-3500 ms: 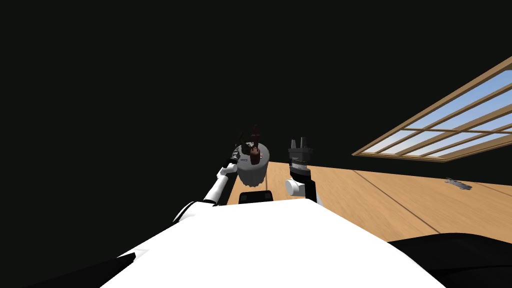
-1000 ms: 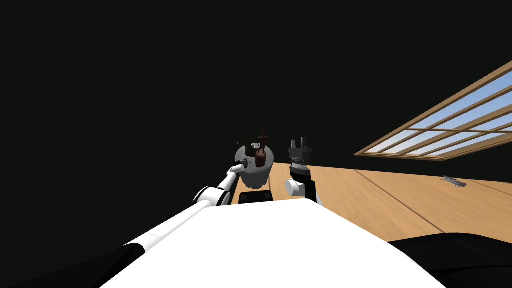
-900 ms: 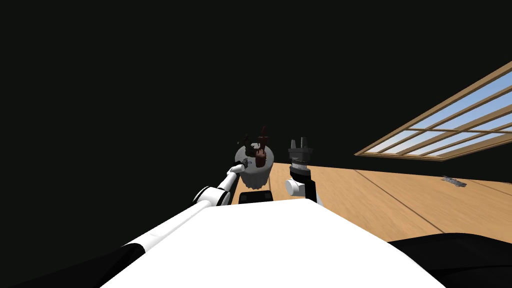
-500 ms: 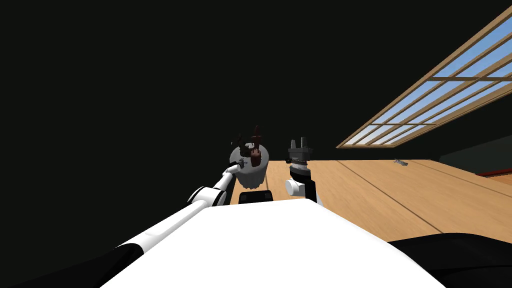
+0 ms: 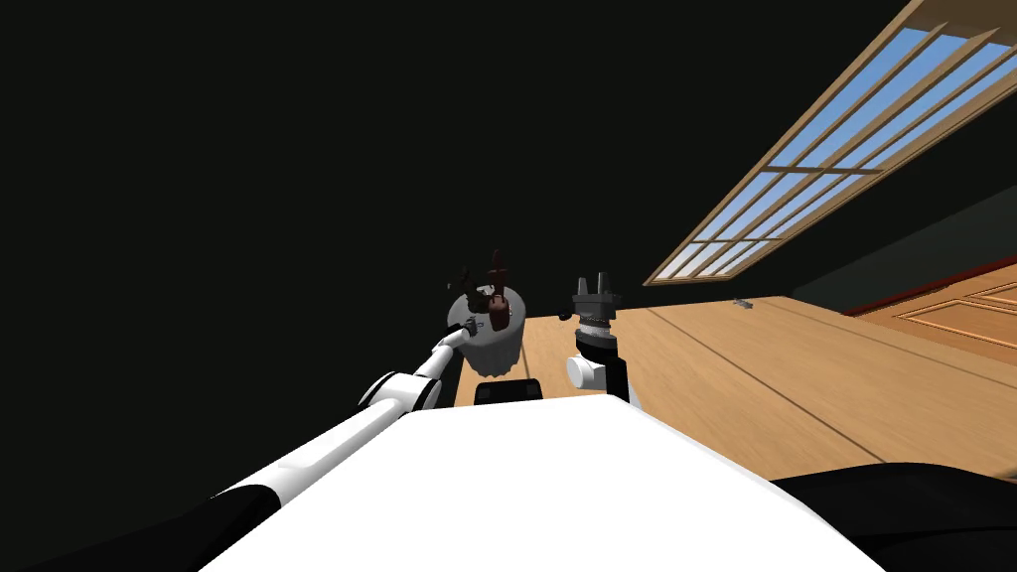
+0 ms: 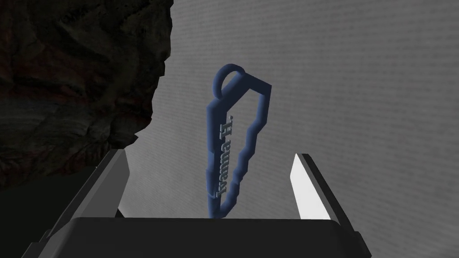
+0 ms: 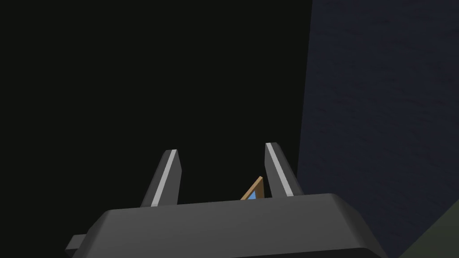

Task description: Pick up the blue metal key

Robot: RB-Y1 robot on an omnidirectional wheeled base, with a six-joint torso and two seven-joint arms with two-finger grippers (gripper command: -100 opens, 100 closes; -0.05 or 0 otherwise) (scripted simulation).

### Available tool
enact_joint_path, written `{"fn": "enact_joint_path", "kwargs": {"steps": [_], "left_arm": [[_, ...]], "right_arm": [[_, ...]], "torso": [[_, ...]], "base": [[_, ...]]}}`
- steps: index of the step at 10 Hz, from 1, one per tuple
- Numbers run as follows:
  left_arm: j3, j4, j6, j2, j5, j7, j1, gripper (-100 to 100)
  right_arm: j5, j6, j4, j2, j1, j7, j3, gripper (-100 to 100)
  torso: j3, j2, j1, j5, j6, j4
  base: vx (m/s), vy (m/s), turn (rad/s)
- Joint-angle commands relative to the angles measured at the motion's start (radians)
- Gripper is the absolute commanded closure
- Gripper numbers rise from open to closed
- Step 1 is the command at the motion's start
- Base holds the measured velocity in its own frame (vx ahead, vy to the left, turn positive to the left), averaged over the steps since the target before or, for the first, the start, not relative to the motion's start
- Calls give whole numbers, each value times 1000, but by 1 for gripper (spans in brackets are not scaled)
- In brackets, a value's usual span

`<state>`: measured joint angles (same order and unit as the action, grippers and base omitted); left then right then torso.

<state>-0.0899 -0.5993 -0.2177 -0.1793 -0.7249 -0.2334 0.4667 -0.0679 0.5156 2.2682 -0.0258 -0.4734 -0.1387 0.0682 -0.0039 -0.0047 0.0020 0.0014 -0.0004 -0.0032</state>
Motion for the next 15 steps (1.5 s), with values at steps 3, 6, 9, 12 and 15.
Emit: {"fn": "enact_joint_path", "kwargs": {"steps": [3,6,9,12,15], "left_arm": [[13,-4,10,-41,-6,10,-17,-100],[10,30,32,-41,-22,6,-3,100],[11,30,32,-41,-23,7,-3,100],[13,-4,10,-41,-7,10,-17,100],[9,-19,-10,2,41,12,-9,100]], "right_arm": [[0,0,0,0,0,0,0,0],[0,0,0,0,0,0,0,0],[0,0,0,0,0,0,0,0],[0,0,0,0,0,0,0,0],[0,0,0,0,0,0,0,0]], "torso": [[0,-1,0,0,1,0],[-1,-2,0,1,1,-1],[-2,-4,1,1,1,-1],[-3,-4,0,1,1,-1],[-3,-5,1,1,2,-2]], "base": [[-7,-7,-161],[-18,-8,-128],[0,0,0],[4,2,69],[20,13,195]]}}
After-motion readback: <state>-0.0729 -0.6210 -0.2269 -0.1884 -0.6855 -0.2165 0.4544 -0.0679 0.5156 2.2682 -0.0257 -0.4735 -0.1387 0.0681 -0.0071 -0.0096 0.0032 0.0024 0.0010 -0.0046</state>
